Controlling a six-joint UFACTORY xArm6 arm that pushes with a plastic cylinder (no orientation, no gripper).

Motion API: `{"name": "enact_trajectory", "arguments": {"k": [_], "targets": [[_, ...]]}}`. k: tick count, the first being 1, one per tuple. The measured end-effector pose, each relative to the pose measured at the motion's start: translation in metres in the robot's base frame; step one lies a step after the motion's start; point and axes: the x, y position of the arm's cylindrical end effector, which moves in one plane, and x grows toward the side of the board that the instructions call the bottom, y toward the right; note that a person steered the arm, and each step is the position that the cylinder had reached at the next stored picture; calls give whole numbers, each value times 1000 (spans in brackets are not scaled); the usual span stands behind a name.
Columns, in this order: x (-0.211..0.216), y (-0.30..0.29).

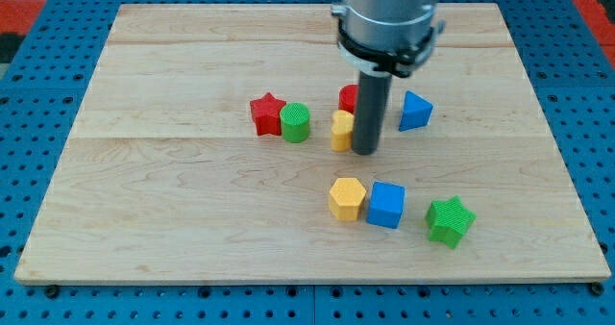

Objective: Move the red circle above the yellow heart

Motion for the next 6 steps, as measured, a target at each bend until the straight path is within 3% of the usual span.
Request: {"name": "enact_trajectory", "arguments": {"k": [1,2,3,4,6], "targets": [[-10,-49],[24,-22],[-3,39],[-41,50],[-71,29]]}}
